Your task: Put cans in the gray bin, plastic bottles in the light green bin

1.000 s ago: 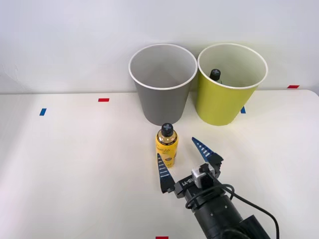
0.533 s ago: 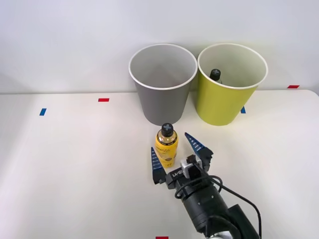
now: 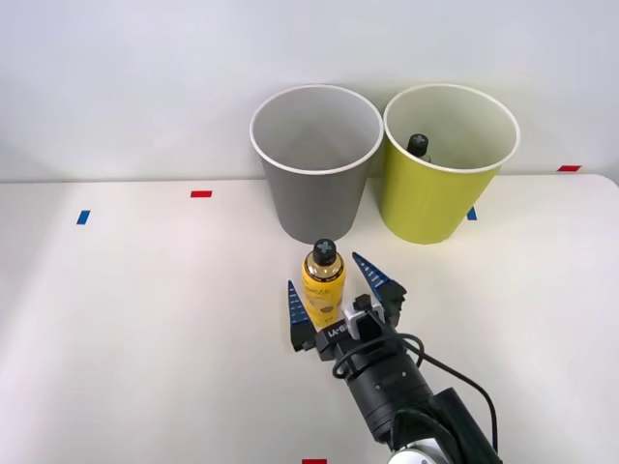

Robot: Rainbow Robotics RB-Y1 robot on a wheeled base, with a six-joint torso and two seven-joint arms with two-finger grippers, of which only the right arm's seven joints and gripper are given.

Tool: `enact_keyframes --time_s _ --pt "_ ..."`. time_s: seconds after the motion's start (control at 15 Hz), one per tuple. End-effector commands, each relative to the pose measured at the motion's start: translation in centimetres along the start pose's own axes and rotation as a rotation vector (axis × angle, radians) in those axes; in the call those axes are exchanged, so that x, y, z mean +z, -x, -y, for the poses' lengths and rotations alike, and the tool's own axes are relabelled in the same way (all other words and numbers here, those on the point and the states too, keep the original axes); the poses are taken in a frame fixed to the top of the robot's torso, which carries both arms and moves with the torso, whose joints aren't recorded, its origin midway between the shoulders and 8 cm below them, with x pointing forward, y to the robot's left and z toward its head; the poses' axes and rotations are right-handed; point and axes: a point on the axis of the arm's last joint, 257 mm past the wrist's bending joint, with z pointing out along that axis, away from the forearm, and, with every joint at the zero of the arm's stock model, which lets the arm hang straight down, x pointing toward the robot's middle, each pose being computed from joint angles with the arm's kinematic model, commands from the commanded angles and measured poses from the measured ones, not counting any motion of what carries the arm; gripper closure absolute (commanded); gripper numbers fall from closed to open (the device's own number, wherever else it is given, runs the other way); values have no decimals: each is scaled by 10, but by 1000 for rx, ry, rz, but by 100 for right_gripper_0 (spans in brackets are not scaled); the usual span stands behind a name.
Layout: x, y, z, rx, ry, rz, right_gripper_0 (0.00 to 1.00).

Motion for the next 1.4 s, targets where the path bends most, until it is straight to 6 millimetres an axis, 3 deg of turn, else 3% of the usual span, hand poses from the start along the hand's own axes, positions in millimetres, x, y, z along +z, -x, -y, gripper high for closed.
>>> enact_keyframes --time_s 0.07,0.13,0.2,0.33,0.73,0.93,1.2,1.4 --pt "-1 -1 0 -6 0 -3 43" --pt "0 -3 -3 -5 11 -10 74" --pt "1 -6 -3 0 22 -25 87" --pt "3 -6 1 -17 22 -25 94" --pt "2 -6 -2 -2 18 -27 98" --pt "-8 -2 3 29 -12 -22 99" --pt "-34 37 20 130 -84 27 99" --pt "-39 76 37 229 -107 80 100"
